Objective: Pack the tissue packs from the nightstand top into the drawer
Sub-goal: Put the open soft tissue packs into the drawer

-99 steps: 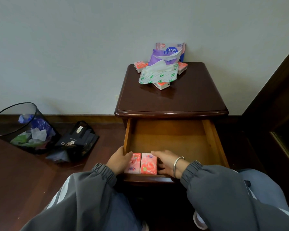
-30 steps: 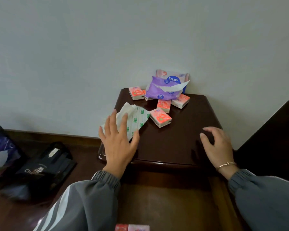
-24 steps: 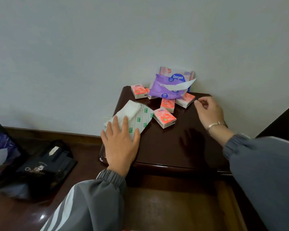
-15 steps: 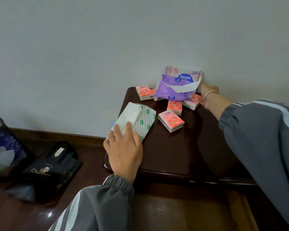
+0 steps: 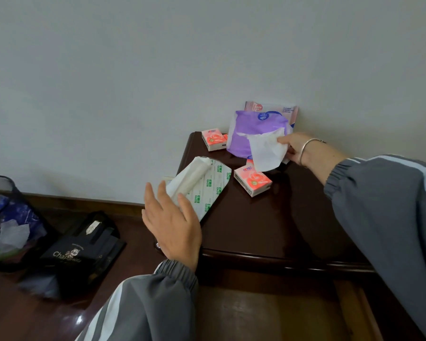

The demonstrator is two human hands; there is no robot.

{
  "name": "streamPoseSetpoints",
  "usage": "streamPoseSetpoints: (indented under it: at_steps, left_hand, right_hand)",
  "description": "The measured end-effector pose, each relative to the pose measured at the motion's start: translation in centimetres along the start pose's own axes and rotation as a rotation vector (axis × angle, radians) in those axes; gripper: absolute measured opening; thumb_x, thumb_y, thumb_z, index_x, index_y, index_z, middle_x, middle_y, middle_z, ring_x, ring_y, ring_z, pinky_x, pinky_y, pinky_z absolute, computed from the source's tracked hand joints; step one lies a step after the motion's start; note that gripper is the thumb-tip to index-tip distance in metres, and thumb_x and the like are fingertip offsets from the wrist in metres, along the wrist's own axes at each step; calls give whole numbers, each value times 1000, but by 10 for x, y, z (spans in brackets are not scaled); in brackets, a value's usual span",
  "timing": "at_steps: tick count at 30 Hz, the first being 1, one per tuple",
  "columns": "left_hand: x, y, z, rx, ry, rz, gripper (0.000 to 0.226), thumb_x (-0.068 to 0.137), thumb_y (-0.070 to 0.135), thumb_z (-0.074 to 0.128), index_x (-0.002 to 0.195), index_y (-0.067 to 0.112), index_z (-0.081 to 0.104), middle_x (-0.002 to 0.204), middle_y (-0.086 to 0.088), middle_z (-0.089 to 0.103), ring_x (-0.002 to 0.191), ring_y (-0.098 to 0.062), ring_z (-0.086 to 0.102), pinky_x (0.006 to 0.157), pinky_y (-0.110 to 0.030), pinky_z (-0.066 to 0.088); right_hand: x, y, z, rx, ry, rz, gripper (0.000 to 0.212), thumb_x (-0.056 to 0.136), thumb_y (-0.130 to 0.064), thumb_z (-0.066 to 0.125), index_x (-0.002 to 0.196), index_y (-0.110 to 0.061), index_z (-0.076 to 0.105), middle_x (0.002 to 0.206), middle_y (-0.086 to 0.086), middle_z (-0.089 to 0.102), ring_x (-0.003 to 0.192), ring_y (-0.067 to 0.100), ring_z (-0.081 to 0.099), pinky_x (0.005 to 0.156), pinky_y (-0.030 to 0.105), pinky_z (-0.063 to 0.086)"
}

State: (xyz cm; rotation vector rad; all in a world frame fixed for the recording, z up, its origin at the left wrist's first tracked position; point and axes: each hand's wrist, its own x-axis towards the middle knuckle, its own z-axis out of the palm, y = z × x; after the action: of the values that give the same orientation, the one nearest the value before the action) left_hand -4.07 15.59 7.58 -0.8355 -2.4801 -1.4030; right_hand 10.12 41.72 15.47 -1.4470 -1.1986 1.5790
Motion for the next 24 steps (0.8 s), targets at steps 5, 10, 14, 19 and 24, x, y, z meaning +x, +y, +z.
streamPoseSetpoints:
  at_steps: [5, 10, 14, 19, 24]
  left_hand:
    - [6, -2, 1, -99, 9, -91, 54, 97, 32, 24, 139, 4, 44, 149, -18, 38, 135, -32, 37, 110, -45, 29]
    - [12, -2, 2, 128, -157, -123, 45, 97, 21, 39, 137, 1, 44, 128, -21, 57, 117, -39, 51, 98, -48, 37]
    - [6, 2, -6, 188, -202, -101, 42, 92, 22, 49, 131, 7, 51, 124, -19, 56, 115, -38, 48, 95, -48, 35]
    - [9, -2, -29, 311, -344, -210, 44, 91, 37, 54, 126, 10, 56, 125, -17, 53, 119, -36, 46, 100, -47, 33]
    - [6, -13, -64, 334, -496, -151, 43, 93, 36, 55, 116, 0, 54, 116, -21, 57, 108, -39, 55, 90, -48, 48]
  right_hand:
    - [-46, 2, -24, 291, -78, -233, 11, 89, 1, 56, 94, -9, 58, 82, 3, 68, 76, 16, 65, 60, 28, 55]
    - [-129, 30, -65, 517, -180, -161, 15, 91, -2, 52, 97, -12, 62, 78, -1, 74, 70, 10, 71, 62, 24, 58]
    - [-197, 75, -95, 516, -203, 0, 24, 87, -4, 52, 110, 0, 60, 93, 9, 71, 72, 13, 70, 64, 21, 58]
    - [-258, 132, -125, 454, -287, 121, 39, 75, -11, 57, 112, 2, 62, 99, 14, 73, 80, 18, 72, 60, 27, 58]
    - [-286, 189, -132, 345, -215, 186, 33, 80, -8, 63, 112, 0, 62, 106, 16, 71, 86, 24, 71, 65, 31, 59]
